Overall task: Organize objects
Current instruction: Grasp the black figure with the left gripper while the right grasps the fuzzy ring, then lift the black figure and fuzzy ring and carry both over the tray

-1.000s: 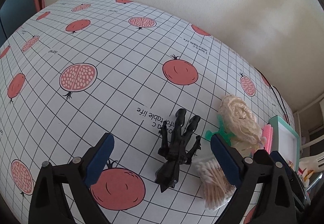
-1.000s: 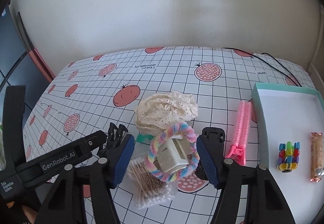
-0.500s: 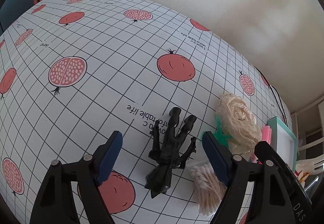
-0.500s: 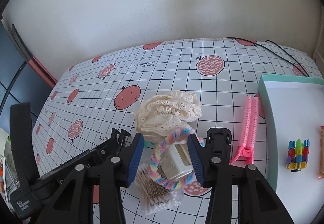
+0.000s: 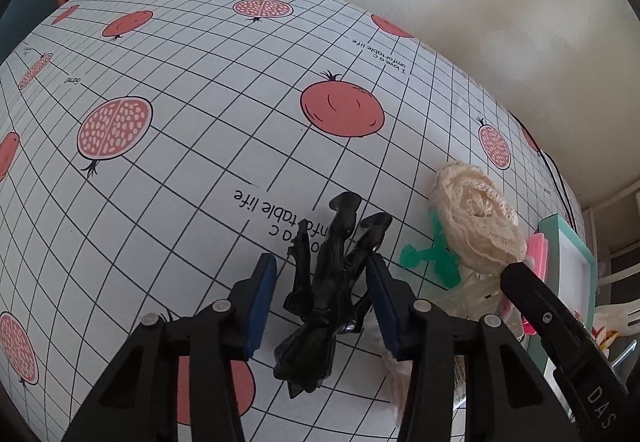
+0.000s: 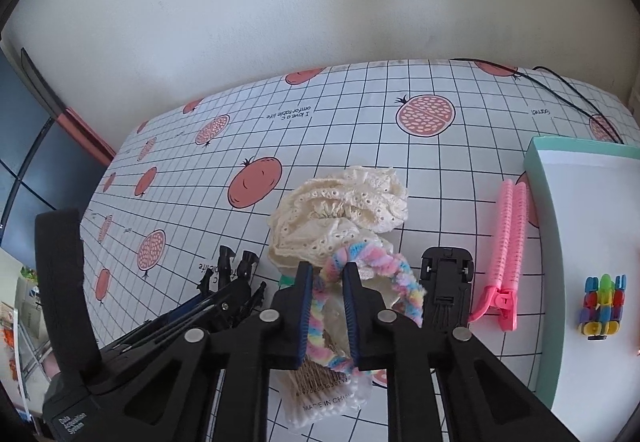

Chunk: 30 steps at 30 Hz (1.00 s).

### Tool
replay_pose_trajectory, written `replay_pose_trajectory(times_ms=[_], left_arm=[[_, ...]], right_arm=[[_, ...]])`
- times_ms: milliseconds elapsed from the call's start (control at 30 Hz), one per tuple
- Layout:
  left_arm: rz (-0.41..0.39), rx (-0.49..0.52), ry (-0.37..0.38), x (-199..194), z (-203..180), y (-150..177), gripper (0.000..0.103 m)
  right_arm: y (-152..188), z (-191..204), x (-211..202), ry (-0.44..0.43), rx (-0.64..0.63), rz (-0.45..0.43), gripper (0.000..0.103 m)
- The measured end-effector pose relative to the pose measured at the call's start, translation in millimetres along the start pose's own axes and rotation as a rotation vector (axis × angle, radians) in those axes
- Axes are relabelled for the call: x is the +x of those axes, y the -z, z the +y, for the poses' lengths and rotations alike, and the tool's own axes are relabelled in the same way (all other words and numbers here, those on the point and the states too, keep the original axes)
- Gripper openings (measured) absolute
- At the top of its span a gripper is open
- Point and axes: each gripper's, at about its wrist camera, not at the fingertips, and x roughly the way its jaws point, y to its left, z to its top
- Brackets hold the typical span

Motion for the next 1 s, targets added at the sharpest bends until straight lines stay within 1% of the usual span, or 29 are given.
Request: replay_pose_trajectory(times_ms=[100,300,400,467,567,767,867,1000], left_arm=[[-0.001,0.017,-0.004,1,-3,0,0.036],[-0.003,0.023,-0.004,2,-3,-2,0.035],[-0.008,0.026,-0.001,-1,-3,-5,0.023],[-0.012,0.034,-0.027,-4,-4,-6,0.022],[-0.012,0.038,-0.032,-3,-4,-6,0.022],[-0.019,0.007,-0.015,-10,1,-10,0.022],[-0.024,-0.033,0.025,-15,6,-15,0.022],[-0.057,-0.045,0.038,-28,7,-22,0.022]], right_arm=[[-2,-2,-2,-0.005,0.005,0.005,0.011],[-4,-8,-12,-0.026,0.014,0.006,0.01],[-5,-16,-21,-0.049,0.034,-0.003,0.01],[-6,-20,-26,-0.058,0.039,-0.007,0.01],[-7,-26,-34,-0.069,0.051,-0.011,0.01],[-8,-34,-47,-0.091,0.068,-0.027,0.01],[-10,-36,-52,-0.1,0.065,-0.037,0.01],[-13,-40,-62,-0.124,0.075,-0.058,0.01]])
